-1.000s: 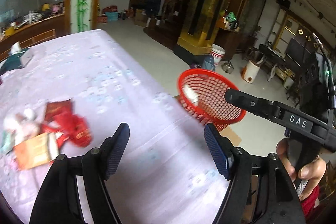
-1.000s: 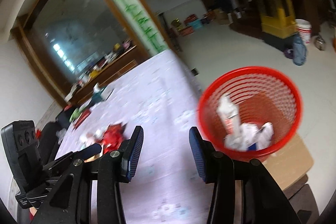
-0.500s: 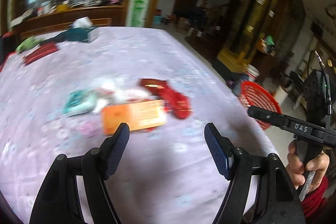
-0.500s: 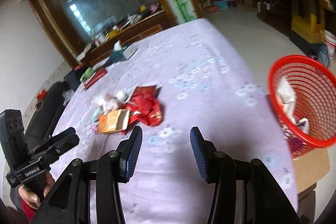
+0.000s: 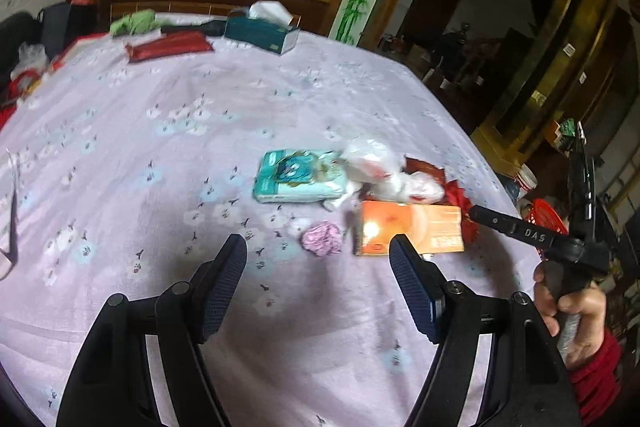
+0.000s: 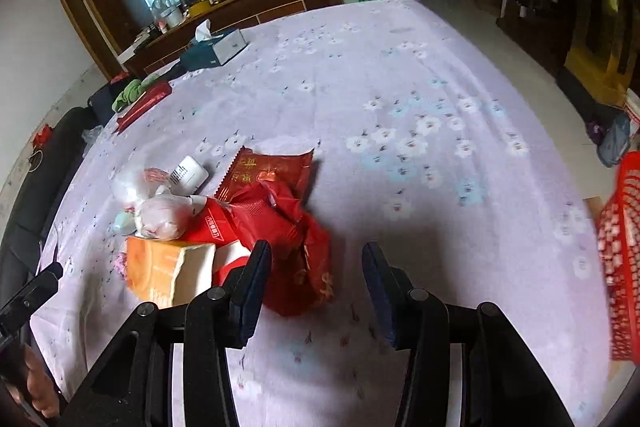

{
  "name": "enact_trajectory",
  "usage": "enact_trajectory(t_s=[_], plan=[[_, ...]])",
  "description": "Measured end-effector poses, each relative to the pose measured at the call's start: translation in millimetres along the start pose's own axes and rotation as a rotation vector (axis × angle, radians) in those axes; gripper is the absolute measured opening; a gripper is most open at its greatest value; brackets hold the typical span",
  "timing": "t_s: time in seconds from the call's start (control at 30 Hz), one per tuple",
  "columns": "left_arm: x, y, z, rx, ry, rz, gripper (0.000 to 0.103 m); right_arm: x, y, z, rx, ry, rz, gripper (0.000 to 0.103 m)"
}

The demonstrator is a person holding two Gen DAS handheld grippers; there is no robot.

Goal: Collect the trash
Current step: 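Move both grippers back toward the remaining trash on the table, then grasp the pink tissue ball with the left gripper while the right grasps the pink plastic bag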

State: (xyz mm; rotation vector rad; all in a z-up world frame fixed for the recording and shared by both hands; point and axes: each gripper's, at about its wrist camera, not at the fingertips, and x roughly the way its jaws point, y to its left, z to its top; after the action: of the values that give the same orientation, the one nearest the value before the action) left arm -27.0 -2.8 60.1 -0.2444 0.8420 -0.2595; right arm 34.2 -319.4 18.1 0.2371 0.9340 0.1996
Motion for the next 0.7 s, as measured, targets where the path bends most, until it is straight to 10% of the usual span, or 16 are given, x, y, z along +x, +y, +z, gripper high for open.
enact_trajectory(t_s=[0.27, 0.7], plan=[[36, -2, 1, 0.015, 0.062, 0.004, 0.072, 9, 2, -6, -0.027, -0.036, 0.086, 0.01], [68, -26, 3, 0.075, 0.104, 0.007, 0.033, -21, -2, -9, -0.026, -0.2, 0.13, 0.007]])
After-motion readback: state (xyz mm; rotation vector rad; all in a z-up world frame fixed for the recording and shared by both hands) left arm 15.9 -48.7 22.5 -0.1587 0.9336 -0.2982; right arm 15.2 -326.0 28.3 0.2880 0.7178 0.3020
